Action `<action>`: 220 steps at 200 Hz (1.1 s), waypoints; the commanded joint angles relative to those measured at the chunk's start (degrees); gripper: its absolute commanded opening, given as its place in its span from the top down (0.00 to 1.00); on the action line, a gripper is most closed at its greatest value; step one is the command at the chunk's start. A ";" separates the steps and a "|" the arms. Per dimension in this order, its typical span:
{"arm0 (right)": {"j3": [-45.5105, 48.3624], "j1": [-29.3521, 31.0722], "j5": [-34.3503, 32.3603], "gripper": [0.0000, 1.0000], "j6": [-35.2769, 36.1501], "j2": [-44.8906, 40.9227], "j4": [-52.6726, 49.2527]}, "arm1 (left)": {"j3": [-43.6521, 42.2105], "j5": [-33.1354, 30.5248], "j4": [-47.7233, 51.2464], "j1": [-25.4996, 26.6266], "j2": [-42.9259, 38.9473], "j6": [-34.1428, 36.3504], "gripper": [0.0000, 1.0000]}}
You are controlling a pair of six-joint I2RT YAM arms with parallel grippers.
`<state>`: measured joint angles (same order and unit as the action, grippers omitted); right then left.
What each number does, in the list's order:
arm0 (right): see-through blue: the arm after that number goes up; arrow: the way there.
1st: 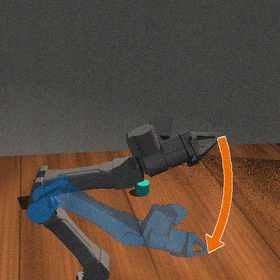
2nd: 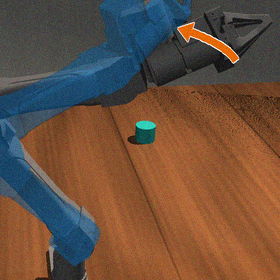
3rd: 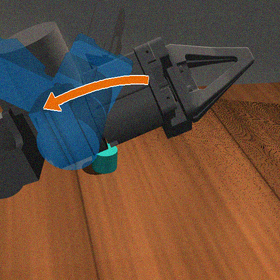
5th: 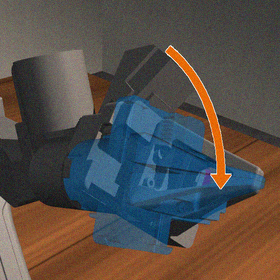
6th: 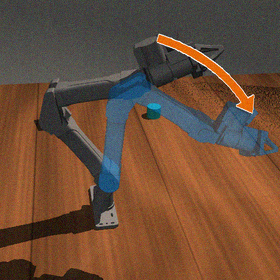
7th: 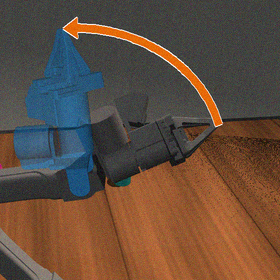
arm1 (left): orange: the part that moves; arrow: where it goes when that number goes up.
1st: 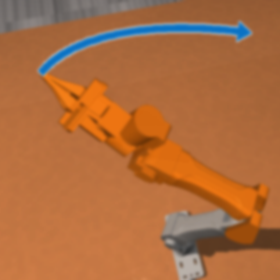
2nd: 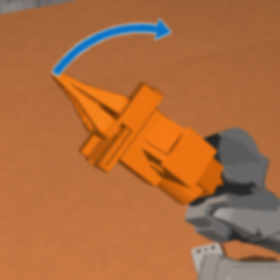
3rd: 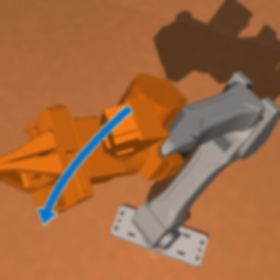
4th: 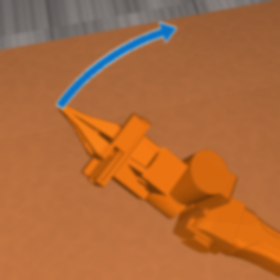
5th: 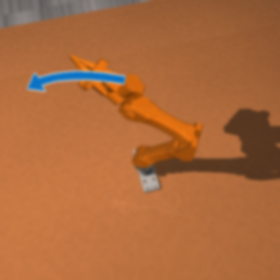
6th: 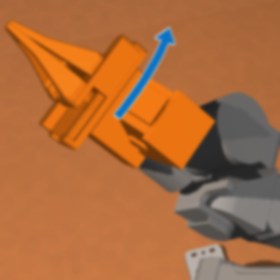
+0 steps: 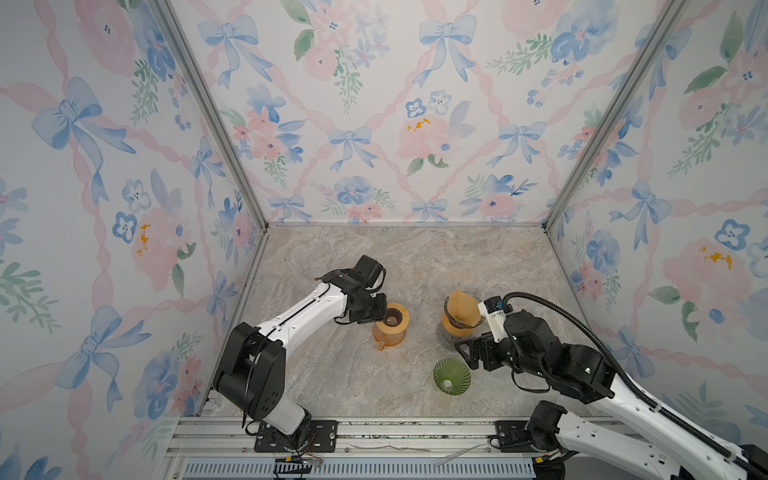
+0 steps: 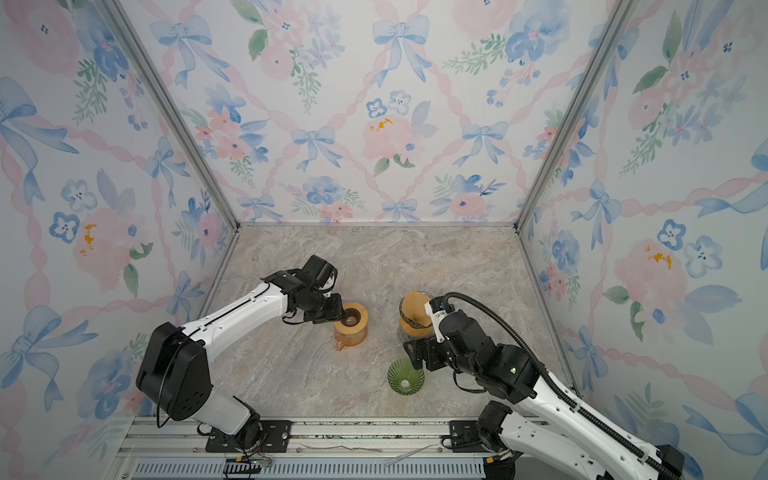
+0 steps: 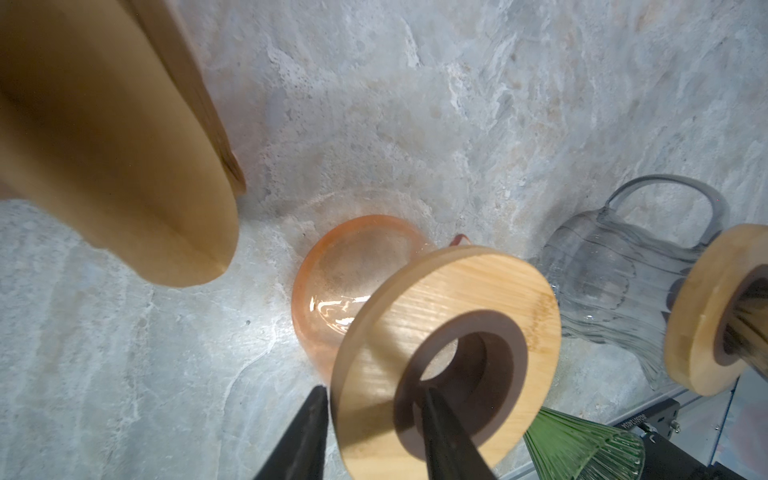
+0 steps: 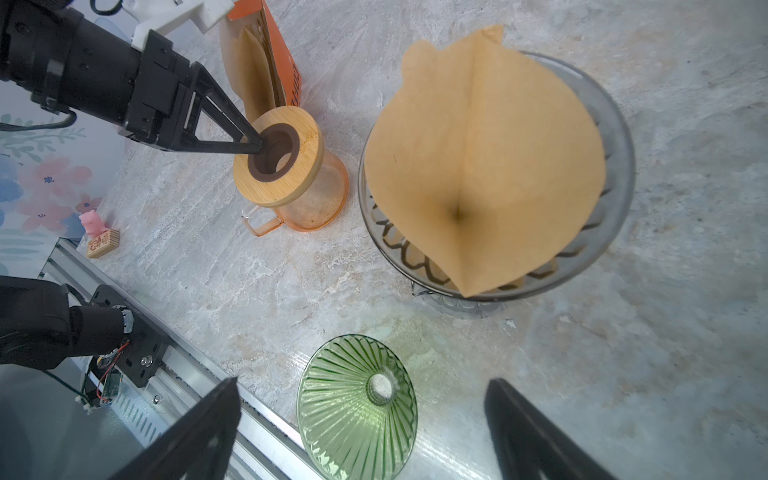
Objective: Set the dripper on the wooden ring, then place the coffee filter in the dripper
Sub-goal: 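Open the left gripper off the ring and draw it back toward the robot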
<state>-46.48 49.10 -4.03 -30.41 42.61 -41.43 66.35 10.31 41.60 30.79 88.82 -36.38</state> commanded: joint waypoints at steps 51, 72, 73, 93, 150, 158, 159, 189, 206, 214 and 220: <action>-0.23 -0.67 0.24 0.07 0.11 -0.16 -0.85 | -0.12 -1.60 -0.19 0.19 -1.30 0.52 0.66; -0.17 -0.64 0.36 0.07 0.09 -0.07 -0.67 | -0.43 -1.60 -0.19 0.15 -1.67 0.43 0.66; -0.18 -0.66 0.44 0.07 0.14 -0.03 -0.67 | -0.43 -1.60 -0.16 0.20 -1.70 0.43 0.66; -0.27 -0.67 0.60 0.07 0.11 0.10 -0.33 | -0.56 -1.54 -0.12 0.15 -1.89 0.43 0.66; -0.81 -0.67 -1.43 0.07 0.82 0.37 0.55 | -0.65 -3.40 -0.58 0.57 -6.93 0.30 0.53; -0.85 -0.65 -1.89 0.07 0.69 0.37 0.79 | -0.93 -3.61 -1.09 0.70 -7.94 0.67 0.52; -0.87 -0.66 -1.91 0.07 0.70 0.37 0.85 | -0.98 -3.66 -1.18 0.69 -8.08 0.73 0.52; -1.76 -0.63 -3.95 0.07 -0.23 0.87 1.24 | -1.80 -5.72 -3.23 1.43 -12.33 1.31 0.44; -2.22 -0.61 -4.19 0.07 -1.56 1.60 0.88 | -3.10 -5.44 -5.92 1.56 -15.28 1.25 0.35; -2.60 -0.60 -4.03 0.07 -2.42 2.10 0.20 | -3.85 -4.47 -7.28 1.72 -16.64 1.05 0.33; -2.62 -0.46 -3.88 0.07 -3.06 2.38 -0.13 | -4.47 -3.78 -8.20 1.75 -17.54 1.05 0.32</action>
<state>-47.00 49.10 -6.59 -31.03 43.94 -40.53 64.40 6.22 37.58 32.12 74.87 -35.90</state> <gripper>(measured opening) 0.928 0.663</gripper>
